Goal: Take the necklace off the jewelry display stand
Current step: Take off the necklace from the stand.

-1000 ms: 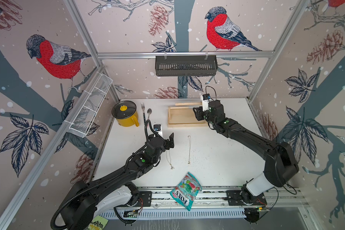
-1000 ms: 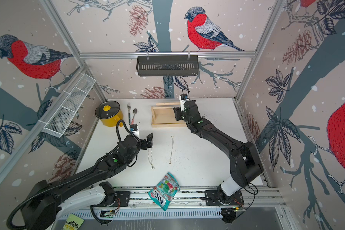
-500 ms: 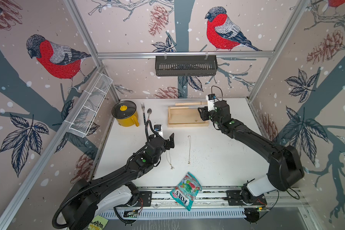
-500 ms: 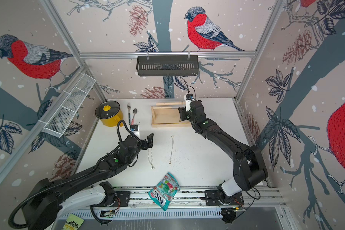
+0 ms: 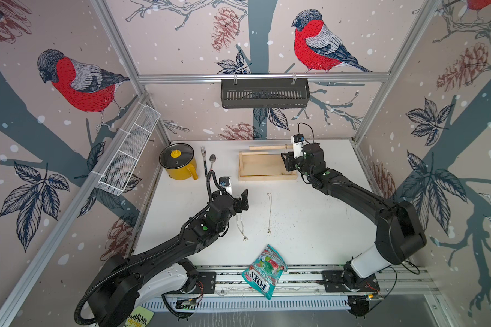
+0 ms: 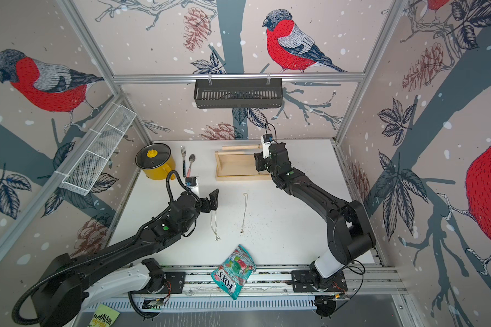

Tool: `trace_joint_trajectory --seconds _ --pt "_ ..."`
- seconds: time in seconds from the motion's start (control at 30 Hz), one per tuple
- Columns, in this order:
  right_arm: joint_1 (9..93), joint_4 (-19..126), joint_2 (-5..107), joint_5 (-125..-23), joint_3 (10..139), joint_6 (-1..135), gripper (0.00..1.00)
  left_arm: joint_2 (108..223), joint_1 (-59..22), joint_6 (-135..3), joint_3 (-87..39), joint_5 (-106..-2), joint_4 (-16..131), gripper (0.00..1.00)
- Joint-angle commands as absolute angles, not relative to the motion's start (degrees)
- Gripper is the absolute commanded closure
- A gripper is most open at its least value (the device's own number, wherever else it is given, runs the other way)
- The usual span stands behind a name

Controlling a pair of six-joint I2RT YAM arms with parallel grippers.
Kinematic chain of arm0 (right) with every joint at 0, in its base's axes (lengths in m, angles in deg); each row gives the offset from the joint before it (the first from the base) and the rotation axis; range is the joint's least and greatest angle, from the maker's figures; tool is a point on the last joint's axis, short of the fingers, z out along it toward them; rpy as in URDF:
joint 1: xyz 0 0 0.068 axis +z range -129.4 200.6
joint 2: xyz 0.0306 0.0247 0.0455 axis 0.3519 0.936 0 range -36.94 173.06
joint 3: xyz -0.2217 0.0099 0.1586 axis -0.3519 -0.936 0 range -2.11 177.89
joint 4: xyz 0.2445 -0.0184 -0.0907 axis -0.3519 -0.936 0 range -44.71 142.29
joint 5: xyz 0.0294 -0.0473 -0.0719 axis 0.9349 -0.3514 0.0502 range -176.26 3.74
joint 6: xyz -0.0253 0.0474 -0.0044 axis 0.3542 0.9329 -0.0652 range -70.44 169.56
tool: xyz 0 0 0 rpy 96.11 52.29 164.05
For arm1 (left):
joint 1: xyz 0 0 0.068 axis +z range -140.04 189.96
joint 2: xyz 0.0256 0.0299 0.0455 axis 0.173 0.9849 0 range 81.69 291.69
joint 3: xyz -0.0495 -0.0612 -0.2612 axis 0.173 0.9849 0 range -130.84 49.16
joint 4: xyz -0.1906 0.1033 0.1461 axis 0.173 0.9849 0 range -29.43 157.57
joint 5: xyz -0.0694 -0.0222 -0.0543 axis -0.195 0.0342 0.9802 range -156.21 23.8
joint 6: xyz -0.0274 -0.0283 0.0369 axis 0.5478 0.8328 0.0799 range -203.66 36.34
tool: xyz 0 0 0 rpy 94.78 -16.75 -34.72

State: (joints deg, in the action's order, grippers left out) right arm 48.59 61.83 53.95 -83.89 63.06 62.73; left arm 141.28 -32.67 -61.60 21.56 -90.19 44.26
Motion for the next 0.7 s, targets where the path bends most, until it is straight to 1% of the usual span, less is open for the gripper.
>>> trace_joint_trajectory --seconds 0.0,0.2,0.67 --pt "48.59 65.13 54.29 -84.77 63.21 62.48 0.66 141.35 -32.71 -62.11 21.21 -89.93 42.70 0.04" --pt "48.63 67.06 55.00 -86.30 63.11 62.83 0.69 141.27 -32.67 -61.94 21.25 -89.72 42.68 0.03" --pt "48.77 70.37 56.75 -86.74 63.20 64.58 0.83 142.01 -32.68 -61.64 21.12 -89.63 43.17 0.02"
